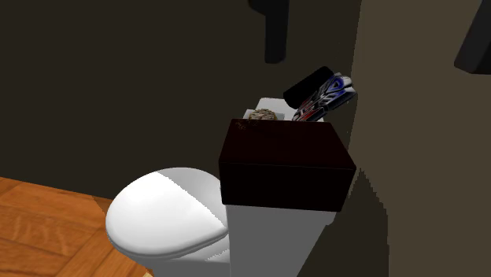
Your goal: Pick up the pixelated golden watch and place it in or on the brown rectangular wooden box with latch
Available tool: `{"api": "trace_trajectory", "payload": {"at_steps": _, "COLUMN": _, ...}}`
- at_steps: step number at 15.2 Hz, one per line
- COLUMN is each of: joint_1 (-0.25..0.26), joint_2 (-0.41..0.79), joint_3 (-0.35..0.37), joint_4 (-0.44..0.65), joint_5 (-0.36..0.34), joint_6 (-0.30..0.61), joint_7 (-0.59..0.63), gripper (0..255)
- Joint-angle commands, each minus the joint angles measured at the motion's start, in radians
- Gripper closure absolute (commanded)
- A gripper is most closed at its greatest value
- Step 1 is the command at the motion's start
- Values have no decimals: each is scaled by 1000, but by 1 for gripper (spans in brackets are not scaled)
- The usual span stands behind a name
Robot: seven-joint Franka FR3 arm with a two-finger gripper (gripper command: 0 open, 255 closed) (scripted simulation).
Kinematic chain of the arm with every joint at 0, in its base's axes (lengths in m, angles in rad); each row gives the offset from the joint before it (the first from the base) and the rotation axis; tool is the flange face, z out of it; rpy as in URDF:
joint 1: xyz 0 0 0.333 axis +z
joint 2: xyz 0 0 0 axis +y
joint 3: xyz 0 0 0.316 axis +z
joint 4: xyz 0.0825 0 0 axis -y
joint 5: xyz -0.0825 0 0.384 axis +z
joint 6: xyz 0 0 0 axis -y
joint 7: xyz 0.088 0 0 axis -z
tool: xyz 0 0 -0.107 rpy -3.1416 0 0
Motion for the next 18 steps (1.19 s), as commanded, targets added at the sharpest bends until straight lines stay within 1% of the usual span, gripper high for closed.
{"api": "trace_trajectory", "payload": {"at_steps": 1, "joint_1": 0, "joint_2": 0, "joint_3": 0, "joint_4": 0, "joint_5": 0, "joint_6": 0, "joint_7": 0, "gripper": 0}}
{"api": "trace_trajectory", "payload": {"at_steps": 9, "joint_1": 40, "joint_2": 243, "joint_3": 66, "joint_4": 28, "joint_5": 47, "joint_6": 220, "joint_7": 67, "gripper": 0}}
{"api": "trace_trajectory", "payload": {"at_steps": 13, "joint_1": 56, "joint_2": 379, "joint_3": 98, "joint_4": 74, "joint_5": 59, "joint_6": 314, "joint_7": 97, "gripper": 0}}
{"api": "trace_trajectory", "payload": {"at_steps": 18, "joint_1": 72, "joint_2": 557, "joint_3": 135, "joint_4": 160, "joint_5": 60, "joint_6": 411, "joint_7": 137, "gripper": 0}}
